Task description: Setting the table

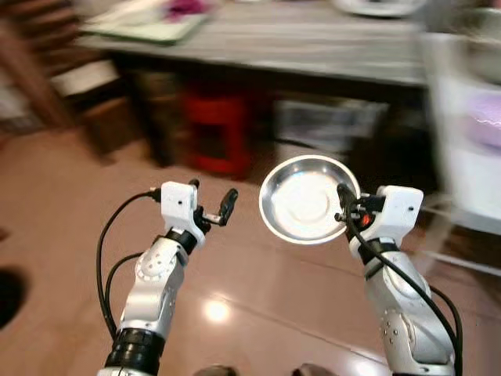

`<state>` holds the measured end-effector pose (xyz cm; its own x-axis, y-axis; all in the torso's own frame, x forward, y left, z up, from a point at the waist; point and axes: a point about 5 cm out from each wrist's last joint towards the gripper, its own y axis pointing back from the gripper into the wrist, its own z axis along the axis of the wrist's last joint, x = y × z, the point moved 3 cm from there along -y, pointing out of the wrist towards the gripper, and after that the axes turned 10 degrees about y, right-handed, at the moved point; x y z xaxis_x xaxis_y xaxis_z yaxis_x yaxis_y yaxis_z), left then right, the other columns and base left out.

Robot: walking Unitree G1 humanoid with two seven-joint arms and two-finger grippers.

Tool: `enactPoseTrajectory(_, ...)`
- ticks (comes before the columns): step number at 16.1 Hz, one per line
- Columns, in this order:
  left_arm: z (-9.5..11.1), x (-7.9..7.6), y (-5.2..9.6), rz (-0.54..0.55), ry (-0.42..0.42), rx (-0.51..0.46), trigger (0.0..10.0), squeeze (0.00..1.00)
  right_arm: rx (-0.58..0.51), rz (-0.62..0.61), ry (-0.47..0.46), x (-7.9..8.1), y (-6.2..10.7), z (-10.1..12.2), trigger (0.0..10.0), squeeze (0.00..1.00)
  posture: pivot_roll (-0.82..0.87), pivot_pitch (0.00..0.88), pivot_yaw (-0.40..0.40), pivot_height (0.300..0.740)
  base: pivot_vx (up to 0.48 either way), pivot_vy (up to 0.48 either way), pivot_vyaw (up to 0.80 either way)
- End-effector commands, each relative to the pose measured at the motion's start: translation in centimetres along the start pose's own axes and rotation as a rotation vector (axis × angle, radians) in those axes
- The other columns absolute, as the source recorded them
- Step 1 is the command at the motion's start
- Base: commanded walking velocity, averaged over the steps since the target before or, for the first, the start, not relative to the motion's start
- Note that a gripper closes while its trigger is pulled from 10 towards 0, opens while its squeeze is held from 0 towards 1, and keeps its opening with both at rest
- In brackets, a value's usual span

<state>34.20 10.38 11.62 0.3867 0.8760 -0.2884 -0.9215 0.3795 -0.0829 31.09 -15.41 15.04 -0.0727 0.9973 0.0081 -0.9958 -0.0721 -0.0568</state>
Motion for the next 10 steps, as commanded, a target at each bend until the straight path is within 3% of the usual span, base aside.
enactPoseTrajectory(1,-0.19,-0.63,-0.18,-0.02,-0.004,0.007,10.0,0.0,-0.005,-0.025,0.008,-0.68,0.21,0.14,10.0,0.0,-0.12,0.144,0.05,0.74,0.0,0.326,0.54)
enactPoseTrajectory(3,0.02,-0.67,-0.18,-0.023,-0.019,-0.007,10.0,0.0,-0.01,-0.026,0.007,-0.63,0.23,0.18,10.0,0.0,-0.12,0.142,0.05,0.74,0.0,0.165,0.44)
enactPoseTrajectory(8,0.31,-0.99,0.02,-0.059,0.017,-0.02,10.0,0.0,-0.011,-0.027,-0.012,-0.66,0.15,0.14,10.0,0.0,-0.11,0.142,0.05,0.74,0.0,0.0,0.0)
enactPoseTrajectory(10,0.39,-1.15,0.08,-0.071,0.018,-0.025,10.0,0.0,-0.011,-0.029,-0.016,-0.7,0.15,0.14,10.0,0.0,-0.11,0.142,0.05,0.74,0.317,0.0,-0.65)
